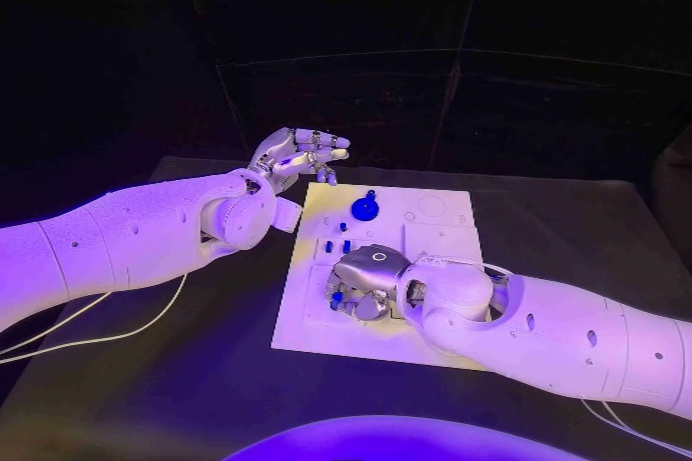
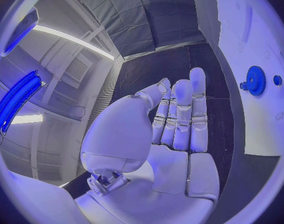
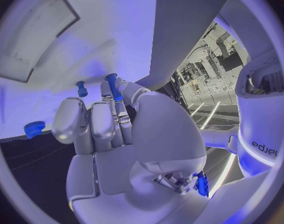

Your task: Assemble the parts on the task board

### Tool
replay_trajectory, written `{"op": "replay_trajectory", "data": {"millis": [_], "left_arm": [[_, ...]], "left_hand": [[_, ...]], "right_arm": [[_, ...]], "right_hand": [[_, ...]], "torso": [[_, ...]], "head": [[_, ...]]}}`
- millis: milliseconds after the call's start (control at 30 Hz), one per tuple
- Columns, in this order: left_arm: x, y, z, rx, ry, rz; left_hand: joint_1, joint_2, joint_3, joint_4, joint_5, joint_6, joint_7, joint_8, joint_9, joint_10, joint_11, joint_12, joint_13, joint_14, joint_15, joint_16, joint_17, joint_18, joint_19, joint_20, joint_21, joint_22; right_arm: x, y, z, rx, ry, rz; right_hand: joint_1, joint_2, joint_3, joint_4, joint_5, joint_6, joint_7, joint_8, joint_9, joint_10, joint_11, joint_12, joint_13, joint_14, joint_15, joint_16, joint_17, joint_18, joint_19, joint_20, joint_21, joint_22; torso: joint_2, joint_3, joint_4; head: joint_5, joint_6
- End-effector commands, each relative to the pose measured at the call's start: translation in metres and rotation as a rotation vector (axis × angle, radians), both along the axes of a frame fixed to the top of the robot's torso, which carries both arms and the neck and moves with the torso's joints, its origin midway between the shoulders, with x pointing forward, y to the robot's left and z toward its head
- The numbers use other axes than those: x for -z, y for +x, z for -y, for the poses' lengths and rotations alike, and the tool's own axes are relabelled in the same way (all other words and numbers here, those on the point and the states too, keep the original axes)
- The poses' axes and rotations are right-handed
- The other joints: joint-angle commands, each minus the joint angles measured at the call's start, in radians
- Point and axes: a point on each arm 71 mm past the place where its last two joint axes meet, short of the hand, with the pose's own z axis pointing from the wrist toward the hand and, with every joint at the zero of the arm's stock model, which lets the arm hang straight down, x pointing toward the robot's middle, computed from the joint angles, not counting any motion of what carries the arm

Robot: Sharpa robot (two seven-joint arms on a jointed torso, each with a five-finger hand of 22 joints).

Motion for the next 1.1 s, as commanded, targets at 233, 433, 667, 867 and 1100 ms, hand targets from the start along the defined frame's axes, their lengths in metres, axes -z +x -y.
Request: {"op": "replay_trajectory", "data": {"millis": [233, 433, 667, 867, 1100], "left_arm": [[-0.002, 0.0, 0.001, 0.008, -0.01, 0.011], [-0.002, 0.0, 0.0, 0.01, -0.009, 0.007], [-0.001, 0.001, 0.0, 0.011, -0.009, 0.005], [-0.001, 0.001, 0.0, 0.011, -0.008, 0.003], [-0.001, 0.001, -0.001, 0.014, -0.008, 0.001]], "left_hand": [[0.007, -0.001, -0.003, -0.005, 0.003, -0.007, 0.002, 0.006, 0.0, -0.006, -0.001, 0.004, 0.001, -0.008, 0.002, -0.001, -0.001, 0.006, 0.005, -0.002, -0.003, -0.001], [0.006, 0.0, -0.004, -0.004, 0.003, -0.007, 0.002, 0.007, 0.0, -0.006, -0.001, 0.006, 0.002, -0.01, 0.002, -0.002, -0.003, 0.005, 0.005, -0.002, -0.004, -0.001], [0.006, 0.0, -0.004, -0.004, 0.003, -0.007, 0.002, 0.007, 0.0, -0.006, -0.001, 0.006, 0.002, -0.01, 0.002, -0.002, -0.003, 0.005, 0.005, -0.002, -0.004, -0.001], [0.006, 0.0, -0.004, -0.004, 0.003, -0.007, 0.002, 0.007, 0.0, -0.006, -0.001, 0.006, 0.002, -0.01, 0.002, -0.002, -0.003, 0.005, 0.005, -0.002, -0.004, -0.001], [0.002, 0.0, -0.006, -0.002, 0.003, -0.007, 0.002, 0.008, 0.0, -0.007, -0.001, 0.008, 0.001, -0.011, 0.002, -0.003, -0.006, 0.005, 0.004, -0.002, -0.004, -0.001]], "right_arm": [[-0.002, 0.001, 0.001, 0.022, 0.036, 0.038], [-0.005, 0.0, 0.001, 0.026, 0.074, 0.043], [-0.011, 0.0, 0.007, 0.047, 0.166, 0.069], [-0.015, -0.001, 0.024, 0.077, 0.197, 0.058], [-0.039, 0.005, 0.077, 0.195, 0.232, -0.068]], "right_hand": [[-0.031, -0.024, -0.023, 0.009, 0.01, -0.054, 0.004, -0.001, -0.001, -0.067, 0.013, -0.006, 0.001, -0.001, 0.013, -0.02, -0.03, 0.011, -0.023, 0.017, -0.036, -0.05], [-0.035, -0.03, -0.037, 0.011, 0.012, -0.11, -0.009, -0.002, -0.002, -0.08, 0.003, 0.007, 0.003, -0.002, 0.007, -0.021, -0.033, 0.012, -0.024, 0.014, -0.04, -0.054], [-0.045, -0.044, -0.099, 0.018, 0.028, -0.211, -0.021, -0.001, -0.001, -0.148, 0.006, 0.01, 0.004, -0.006, 0.008, -0.033, -0.054, 0.016, -0.033, 0.013, -0.06, -0.083], [-0.041, -0.043, -0.132, 0.018, 0.035, -0.217, -0.018, 0.005, 0.003, -0.16, 0.005, 0.029, 0.006, -0.007, 0.008, -0.038, -0.063, 0.017, -0.035, 0.013, -0.066, -0.091], [-0.066, -0.03, -0.201, 0.055, 0.056, -0.15, 0.001, 0.043, 0.018, -0.068, 0.002, 0.124, 0.026, -0.003, 0.007, -0.035, -0.061, 0.015, -0.028, 0.013, -0.066, -0.087]], "torso": [[0.0, 0.0, 0.0001], [-0.001, 0.0003, -0.0001], [-0.001, 0.0008, -0.0016], [-0.002, -0.0002, -0.0013], [-0.003, -0.0017, -0.0037]], "head": [[0.0, 0.001], [0.0, 0.003], [-0.002, 0.007], [-0.008, 0.009], [-0.027, 0.017]]}}
